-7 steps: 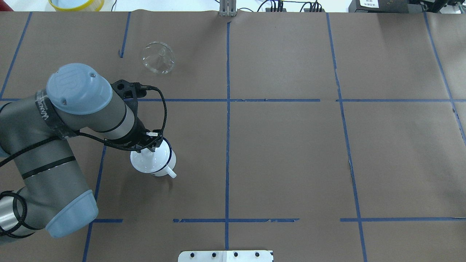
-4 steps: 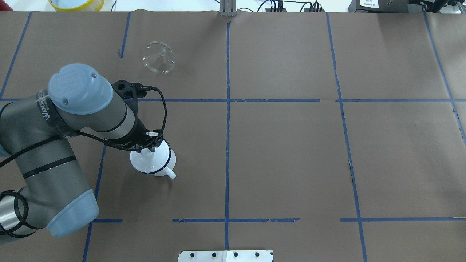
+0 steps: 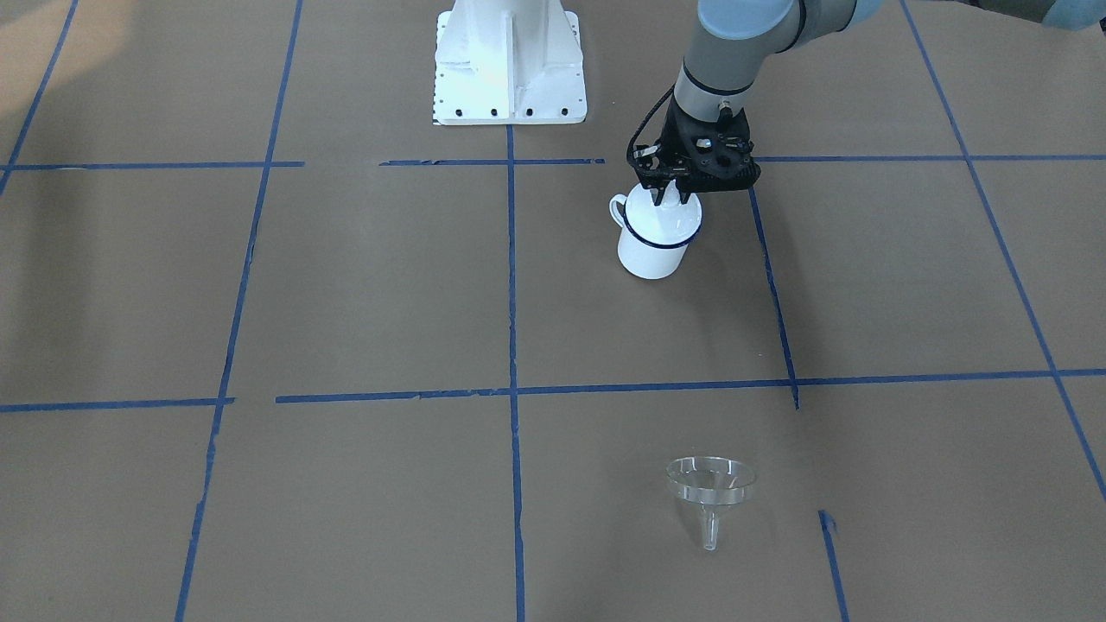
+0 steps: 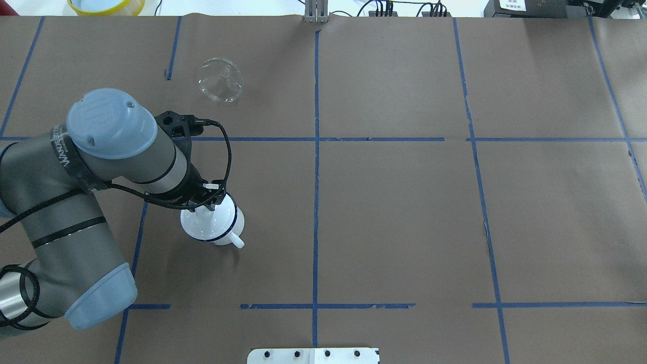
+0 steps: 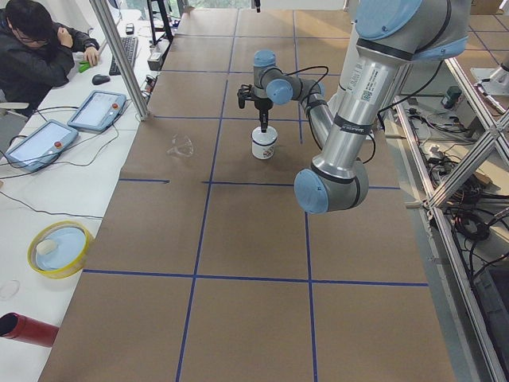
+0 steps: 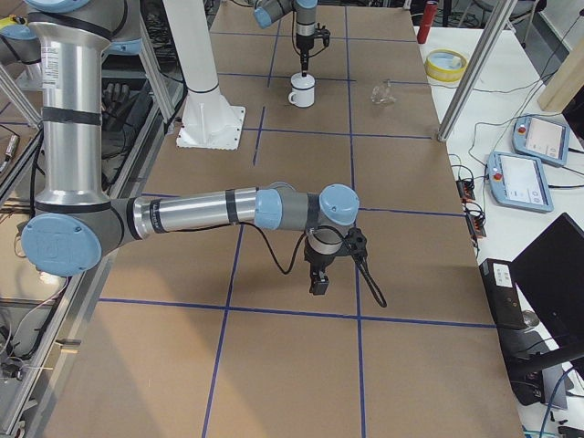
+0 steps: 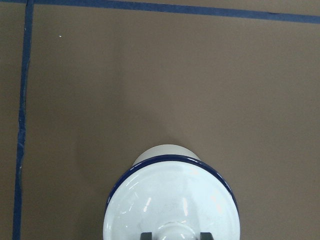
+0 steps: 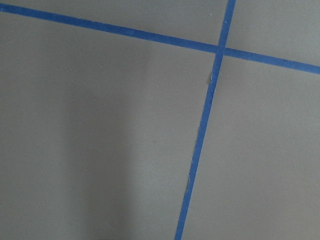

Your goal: Remove funnel from cup

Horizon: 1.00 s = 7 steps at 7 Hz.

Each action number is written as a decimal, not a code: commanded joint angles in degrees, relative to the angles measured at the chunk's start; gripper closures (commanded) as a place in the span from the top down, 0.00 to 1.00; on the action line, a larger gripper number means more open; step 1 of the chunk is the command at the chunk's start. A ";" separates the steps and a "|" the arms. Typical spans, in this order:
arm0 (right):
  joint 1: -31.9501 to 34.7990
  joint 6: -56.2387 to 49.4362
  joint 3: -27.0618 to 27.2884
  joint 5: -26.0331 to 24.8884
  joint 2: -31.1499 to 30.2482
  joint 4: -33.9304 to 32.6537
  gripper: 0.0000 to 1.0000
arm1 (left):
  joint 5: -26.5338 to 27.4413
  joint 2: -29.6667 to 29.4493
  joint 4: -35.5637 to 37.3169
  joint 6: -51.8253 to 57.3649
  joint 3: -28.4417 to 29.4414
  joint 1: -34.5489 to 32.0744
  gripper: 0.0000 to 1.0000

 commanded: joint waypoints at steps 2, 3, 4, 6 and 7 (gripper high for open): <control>0.00 0.00 -0.01 0.00 -0.06 0.00 1.00 | 0.10 -0.05 -0.06 -0.11 -0.04 -0.04 0.88; 0.00 0.00 0.08 0.00 -0.06 0.00 1.00 | 0.01 -0.05 -0.06 -0.02 -0.22 -0.13 0.99; 0.00 0.00 0.08 0.00 -0.06 0.00 1.00 | -0.07 -0.05 -0.06 0.68 -0.74 -1.08 0.99; 0.00 0.00 -0.01 0.00 -0.06 0.00 1.00 | -1.29 3.62 -1.89 9.94 -3.89 -6.77 0.99; 0.00 0.00 -0.01 0.00 -0.06 0.00 1.00 | -5.83 8.17 -4.61 18.35 -4.87 -12.55 0.99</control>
